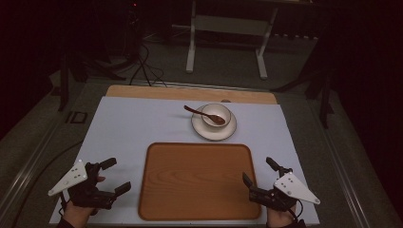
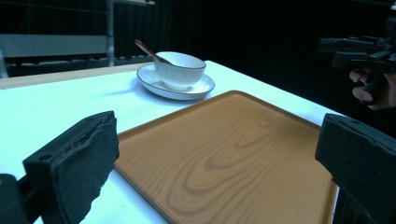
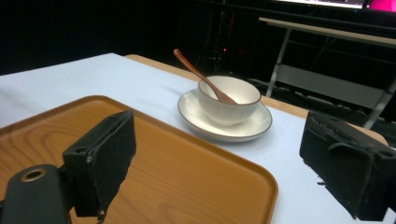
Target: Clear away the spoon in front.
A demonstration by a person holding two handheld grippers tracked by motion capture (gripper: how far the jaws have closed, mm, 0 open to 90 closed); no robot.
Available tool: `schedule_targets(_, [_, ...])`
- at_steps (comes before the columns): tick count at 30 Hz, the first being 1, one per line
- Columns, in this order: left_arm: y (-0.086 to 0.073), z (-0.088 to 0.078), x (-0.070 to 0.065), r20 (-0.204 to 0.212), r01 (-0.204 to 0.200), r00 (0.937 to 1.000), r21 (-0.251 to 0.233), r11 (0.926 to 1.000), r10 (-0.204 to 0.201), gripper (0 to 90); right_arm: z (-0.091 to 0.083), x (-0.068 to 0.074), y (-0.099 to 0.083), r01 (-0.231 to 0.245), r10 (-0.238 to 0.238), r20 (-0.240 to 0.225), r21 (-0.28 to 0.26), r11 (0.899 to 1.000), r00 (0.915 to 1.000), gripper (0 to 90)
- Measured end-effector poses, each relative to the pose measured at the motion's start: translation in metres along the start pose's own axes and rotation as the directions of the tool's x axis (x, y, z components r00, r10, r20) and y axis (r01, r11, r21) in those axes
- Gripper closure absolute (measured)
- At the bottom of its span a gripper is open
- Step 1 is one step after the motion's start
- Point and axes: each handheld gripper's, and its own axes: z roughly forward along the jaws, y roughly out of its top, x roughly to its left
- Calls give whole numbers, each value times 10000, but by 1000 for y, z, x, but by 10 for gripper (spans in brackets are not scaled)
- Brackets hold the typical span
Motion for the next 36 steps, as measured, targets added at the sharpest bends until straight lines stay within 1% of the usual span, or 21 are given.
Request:
schedule_targets(2, [0, 0, 0, 36, -25, 10000, -22, 10000, 25, 0, -1, 0, 0, 37, -37, -20, -27, 10000, 10000, 107])
schedule_targets(5, [1, 0, -1, 10, -73, 10000, 27, 10000, 73, 0, -3, 0, -1, -44, 44, -14, -52, 10000, 10000, 106])
schedule_targets(7, [2, 1, -2, 80, -130, 9999, 97, 9999, 129, 0, -4, -1, -1, -53, 53, -11, -83, 10000, 10000, 107])
schedule_targets(9, [2, 2, -2, 335, -182, 9993, 202, 9996, 175, 0, -6, -1, 0, -30, 31, 30, -118, 9999, 10000, 107])
schedule_targets(10, [2, 3, -3, 320, -256, 9992, 293, 9992, 246, 0, -7, -2, 1, -81, 81, 17, -191, 9998, 10000, 107])
schedule_targets(13, [1, 7, -6, 520, -440, 9978, 615, 9971, 408, 0, -9, -2, 2, -70, 71, 33, -231, 9997, 10000, 107])
schedule_targets(15, [2, 9, -8, 690, -556, 9963, 743, 9957, 505, 0, -9, -2, 3, -100, 101, 12, -253, 9996, 9999, 107])
schedule_targets(16, [3, 9, -9, 748, -569, 9959, 798, 9952, 510, 0, -8, -2, 4, -125, 124, -15, -247, 9996, 9999, 107])
schedule_targets(19, [6, 11, -11, 851, -536, 9953, 903, 9945, 459, 0, -7, 0, 5, 4, -6, -99, -253, 9997, 10000, 107])
schedule_targets(21, [11, 13, -14, 954, -555, 9944, 984, 9936, 461, 0, -7, 0, 5, -29, 25, -175, -226, 9997, 9998, 107])
schedule_targets(23, [18, 15, -17, 1075, -689, 9925, 996, 9926, 581, 0, -6, 1, 6, -11, 7, -204, -223, 9997, 9998, 107])
schedule_targets(24, [23, 17, -19, 1177, -723, 9912, 952, 9928, 609, 0, -6, 1, 7, -30, 24, -211, -249, 9997, 9998, 107])
schedule_targets(27, [34, 21, -23, 1253, -722, 9903, 891, 9934, 607, 0, -7, 0, 9, -57, 49, -214, -359, 9993, 9998, 107])
schedule_targets(30, [44, 27, -27, 1327, -788, 9888, 745, 9941, 684, 0, -7, 0, 10, -87, 80, -166, -421, 9991, 9998, 107])
schedule_targets(34, [56, 38, -31, 1439, -1045, 9854, 853, 9909, 916, 0, -7, 1, 13, -4, -4, -149, -546, 9985, 9999, 107])
schedule_targets(36, [62, 45, -32, 1450, -988, 9858, 922, 9908, 848, 0, -8, 1, 15, 7, -15, -125, -632, 9980, 9999, 107])
